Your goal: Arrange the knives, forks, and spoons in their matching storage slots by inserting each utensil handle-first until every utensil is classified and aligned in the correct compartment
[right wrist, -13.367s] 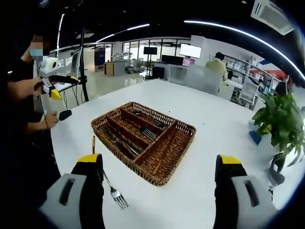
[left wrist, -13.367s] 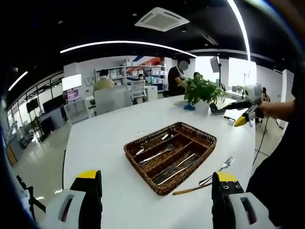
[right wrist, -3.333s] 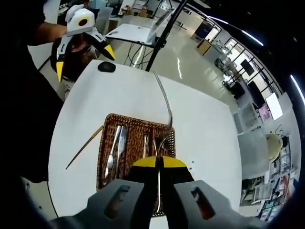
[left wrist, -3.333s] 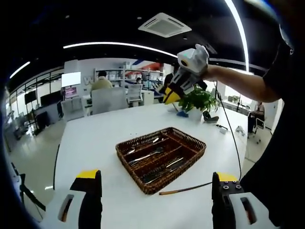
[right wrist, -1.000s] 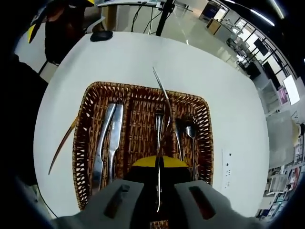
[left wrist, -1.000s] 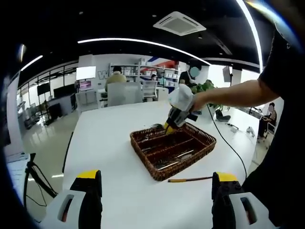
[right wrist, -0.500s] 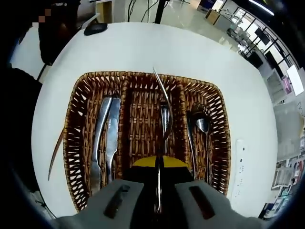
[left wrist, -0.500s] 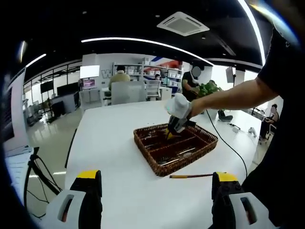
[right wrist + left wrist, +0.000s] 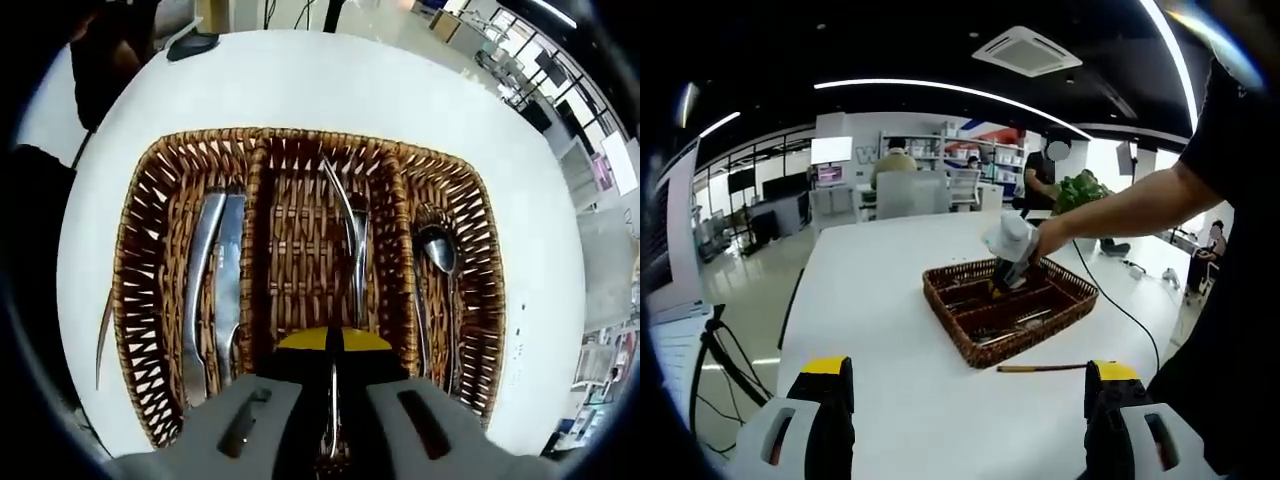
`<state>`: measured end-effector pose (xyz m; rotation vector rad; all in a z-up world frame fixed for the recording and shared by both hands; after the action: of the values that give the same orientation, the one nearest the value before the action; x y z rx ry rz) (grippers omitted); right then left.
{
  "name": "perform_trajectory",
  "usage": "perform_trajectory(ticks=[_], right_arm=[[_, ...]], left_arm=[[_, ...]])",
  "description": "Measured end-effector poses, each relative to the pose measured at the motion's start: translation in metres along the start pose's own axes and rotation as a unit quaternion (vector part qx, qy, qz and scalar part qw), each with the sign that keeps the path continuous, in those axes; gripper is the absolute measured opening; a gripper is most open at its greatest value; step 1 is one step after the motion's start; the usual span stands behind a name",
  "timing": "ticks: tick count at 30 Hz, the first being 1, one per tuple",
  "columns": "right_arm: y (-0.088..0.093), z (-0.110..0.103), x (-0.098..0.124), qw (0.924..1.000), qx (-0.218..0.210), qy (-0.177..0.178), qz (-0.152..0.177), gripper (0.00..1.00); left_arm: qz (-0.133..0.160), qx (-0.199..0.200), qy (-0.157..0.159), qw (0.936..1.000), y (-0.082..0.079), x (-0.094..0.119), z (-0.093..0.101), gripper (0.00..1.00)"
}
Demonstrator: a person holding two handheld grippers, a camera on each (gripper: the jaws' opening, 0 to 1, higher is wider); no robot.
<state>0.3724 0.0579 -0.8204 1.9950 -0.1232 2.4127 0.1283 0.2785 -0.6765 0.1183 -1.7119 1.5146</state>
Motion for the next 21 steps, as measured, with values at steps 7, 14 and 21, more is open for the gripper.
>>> perform_trajectory(ticks=[7, 14, 21], right_arm=[[-0.0046, -0.0014, -0.0011, 0.9999, -0.013, -0.005, 0.0, 0.0], [-0.0047, -0.0063, 0.0003, 0.9992, 0.035, 0.015, 0.008, 0.0], [-0.0047, -0.0019, 0.0029, 0.9991, 0.028, 0.023, 0.024, 0.05]], left_arm=[[0.002, 0.0, -0.002, 1.0, 0.0001, 0.0015, -0.0004, 1.0], [0.003, -0.001, -0.002, 1.0, 0.001, 0.0026, 0.0005, 1.0], [0.003, -0.002, -0.002, 1.0, 0.0002, 0.0029, 0.0005, 1.0]])
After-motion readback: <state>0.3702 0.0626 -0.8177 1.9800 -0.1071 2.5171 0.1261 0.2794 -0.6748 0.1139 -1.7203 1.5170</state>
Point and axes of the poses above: the point that each gripper's makers call its tool centre point, and the gripper's own axes: x roughly backward along the fingers, z roughly to its right, y roughly out of its underside, the point moved 5 cm from there along x, roughly backward along the fingers, and after that the axes turned 12 degrees about -z, right-handed, at the moved point
